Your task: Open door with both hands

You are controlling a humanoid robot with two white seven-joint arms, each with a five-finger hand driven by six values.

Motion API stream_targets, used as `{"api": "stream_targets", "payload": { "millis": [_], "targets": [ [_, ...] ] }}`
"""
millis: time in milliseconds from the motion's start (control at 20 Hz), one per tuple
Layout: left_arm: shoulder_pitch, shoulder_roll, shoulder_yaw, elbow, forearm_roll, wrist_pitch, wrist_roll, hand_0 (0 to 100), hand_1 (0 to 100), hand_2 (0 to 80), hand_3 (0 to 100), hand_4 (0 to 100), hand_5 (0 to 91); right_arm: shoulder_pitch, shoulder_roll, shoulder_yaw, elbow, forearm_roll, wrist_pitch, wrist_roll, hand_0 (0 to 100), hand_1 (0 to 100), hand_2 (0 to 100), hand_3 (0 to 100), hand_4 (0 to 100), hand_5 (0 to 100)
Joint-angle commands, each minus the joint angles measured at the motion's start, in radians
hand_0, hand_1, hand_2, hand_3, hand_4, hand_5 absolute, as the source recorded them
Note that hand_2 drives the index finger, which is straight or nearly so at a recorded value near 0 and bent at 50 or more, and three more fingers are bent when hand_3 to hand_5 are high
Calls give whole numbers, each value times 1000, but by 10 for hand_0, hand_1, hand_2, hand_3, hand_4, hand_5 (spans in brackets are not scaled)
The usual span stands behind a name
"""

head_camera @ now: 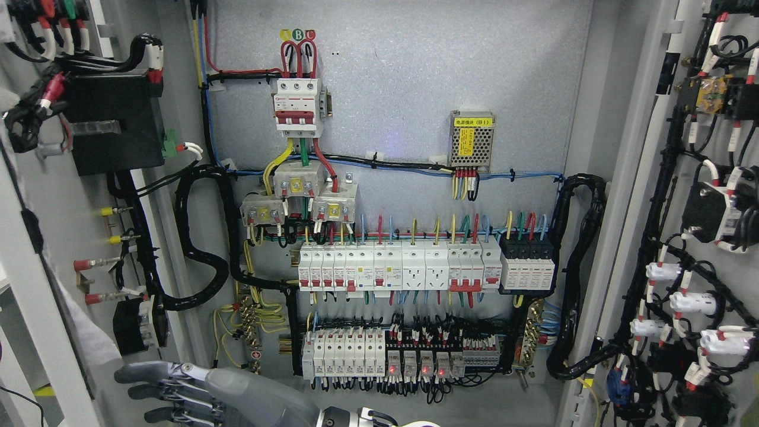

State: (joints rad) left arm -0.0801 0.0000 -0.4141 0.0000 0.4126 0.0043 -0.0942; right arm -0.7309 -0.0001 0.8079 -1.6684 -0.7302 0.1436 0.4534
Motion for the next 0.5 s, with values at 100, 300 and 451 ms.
{"api": "stream_targets", "payload": {
  "millis": [100,300,451],
  "targets": [
    [2,0,0,20,0,-3,1,295,0,27,27,39,0,-79,0,79,35,-66,4,-1,218,0,0,0,0,0],
    [2,0,0,20,0,-3,1,295,0,27,27,38,0,-97,0,117,61,-67,2,4,219,0,0,0,0,0],
    [2,0,0,20,0,-4,1,295,0,27,27,38,0,-99,0,151,62,-71,2,4,219,0,0,0,0,0]
  ]
}}
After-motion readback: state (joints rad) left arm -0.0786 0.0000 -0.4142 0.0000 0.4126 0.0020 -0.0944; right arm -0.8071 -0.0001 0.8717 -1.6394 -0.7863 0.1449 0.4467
